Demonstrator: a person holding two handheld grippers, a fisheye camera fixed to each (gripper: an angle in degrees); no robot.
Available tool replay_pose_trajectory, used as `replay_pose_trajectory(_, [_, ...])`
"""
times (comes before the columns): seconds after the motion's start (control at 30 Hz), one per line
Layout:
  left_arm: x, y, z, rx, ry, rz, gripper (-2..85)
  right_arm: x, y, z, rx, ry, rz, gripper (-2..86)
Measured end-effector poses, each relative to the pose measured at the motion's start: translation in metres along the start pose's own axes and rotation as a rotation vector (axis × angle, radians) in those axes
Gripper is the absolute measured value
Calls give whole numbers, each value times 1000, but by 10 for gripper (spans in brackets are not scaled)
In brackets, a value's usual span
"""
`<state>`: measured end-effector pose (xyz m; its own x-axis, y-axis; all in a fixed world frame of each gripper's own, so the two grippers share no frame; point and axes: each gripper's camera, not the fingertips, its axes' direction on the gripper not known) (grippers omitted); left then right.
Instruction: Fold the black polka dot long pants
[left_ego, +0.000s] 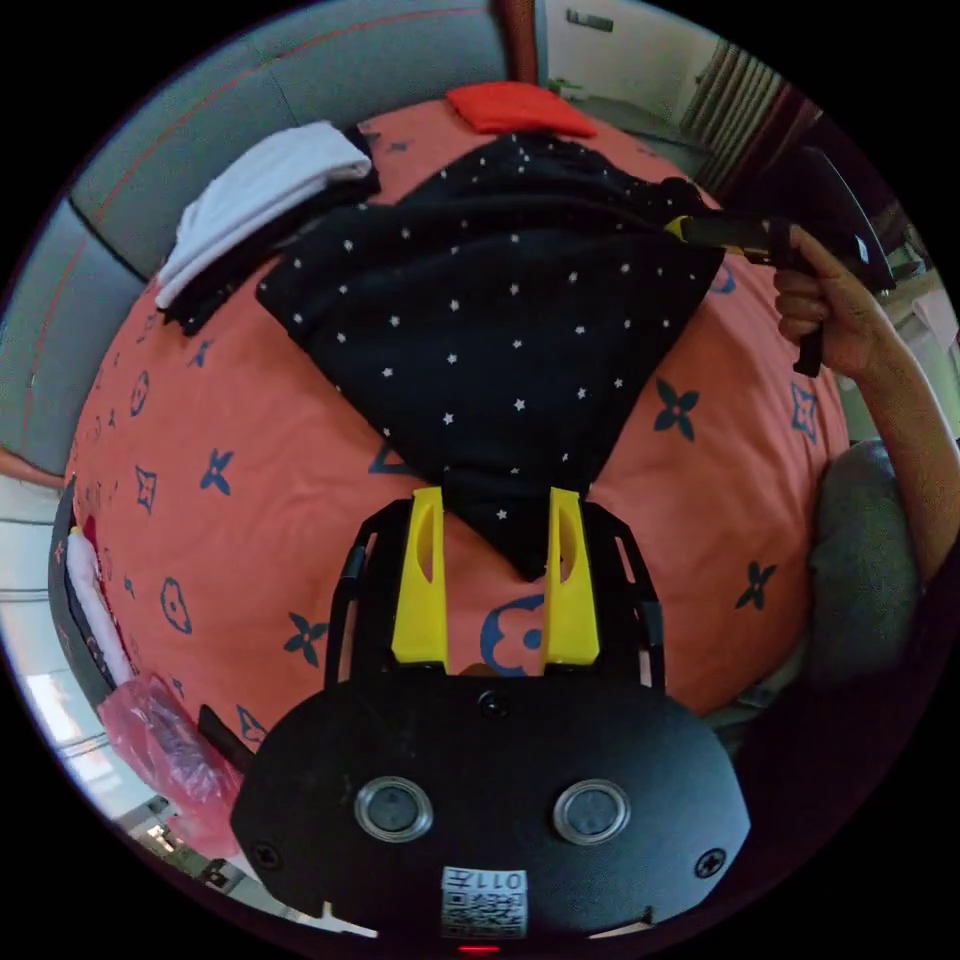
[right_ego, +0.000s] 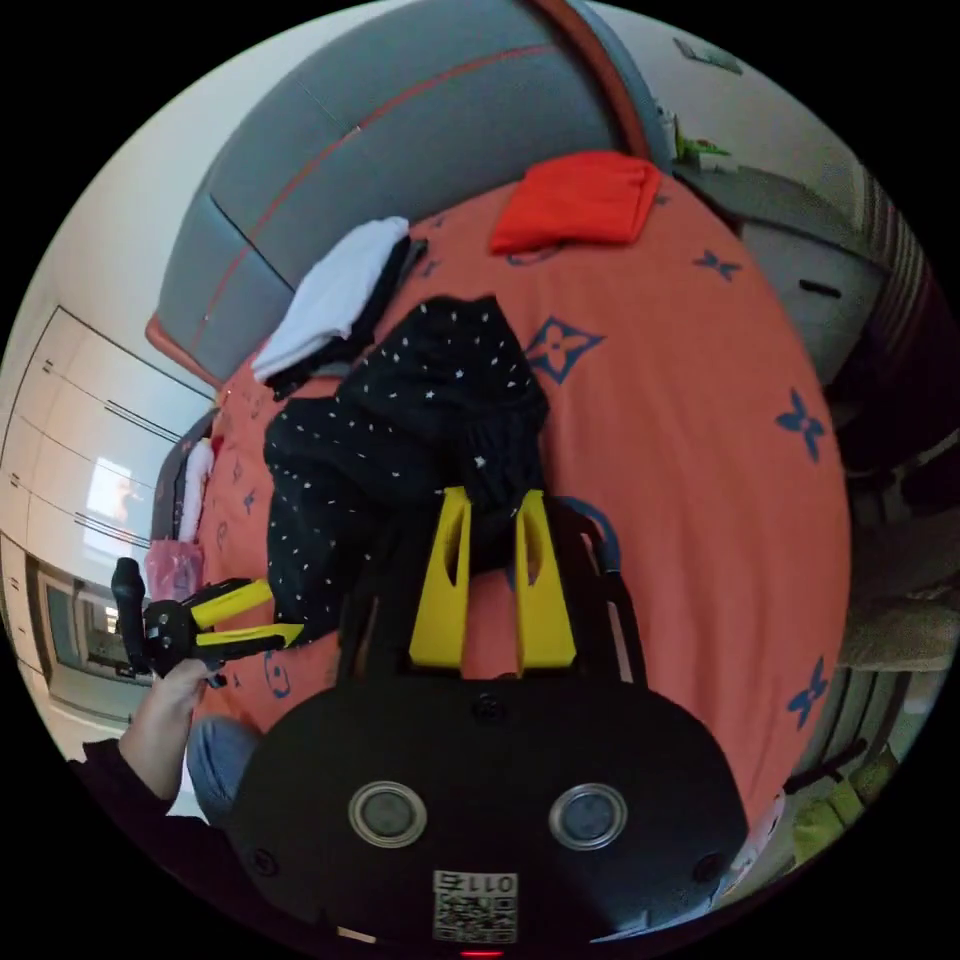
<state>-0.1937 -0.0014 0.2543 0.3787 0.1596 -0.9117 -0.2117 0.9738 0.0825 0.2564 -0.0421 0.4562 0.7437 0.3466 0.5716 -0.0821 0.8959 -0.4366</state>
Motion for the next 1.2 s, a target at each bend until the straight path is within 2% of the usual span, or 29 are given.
replay_pose_trajectory(0.07, [13,14,-14,84,-31,10,130,-6,11,-25,62,94,-88,104])
replay_pose_trajectory(0.13, [36,31,-24,152,-123,96,125,-19,27,-42,113,192,-276,117])
replay_pose_trajectory(0.2, [83,47,-21,191,-362,291,120,-48,58,-40,91,339,-653,131])
replay_pose_trajectory(0.23, [97,50,-16,190,-429,351,120,-56,67,-35,76,390,-759,135])
replay_pose_trajectory(0.3, [147,58,20,150,-679,566,122,-87,111,-1,26,662,-1146,145])
replay_pose_trajectory(0.4, [189,70,76,98,-924,766,124,-102,159,44,59,917,-1482,153])
replay_pose_trajectory(0.47, [204,73,101,80,-1010,808,123,-103,173,61,75,965,-1545,153])
replay_pose_trajectory(0.53, [213,73,111,81,-1015,785,121,-104,179,73,80,998,-1551,151])
replay_pose_trajectory(0.67, [229,77,103,139,-926,693,121,-108,193,81,72,972,-1545,139])
replay_pose_trajectory(0.73, [236,77,110,108,-847,697,122,-109,199,85,83,973,-1559,137])
replay_pose_trajectory(0.83, [247,73,143,76,-974,755,125,-114,201,91,130,1036,-1559,144])
replay_pose_trajectory(0.9, [245,59,154,85,-1042,706,124,-121,197,92,120,1040,-1534,150])
replay_pose_trajectory(1.0, [236,35,160,54,-1030,618,119,-126,196,101,136,1080,-1580,153])
replay_pose_trajectory(1.13, [239,27,169,23,-984,661,75,-131,189,109,114,1082,-1605,140])
replay_pose_trajectory(1.2, [246,39,182,63,-1028,729,35,-128,185,114,87,1065,-1629,111])
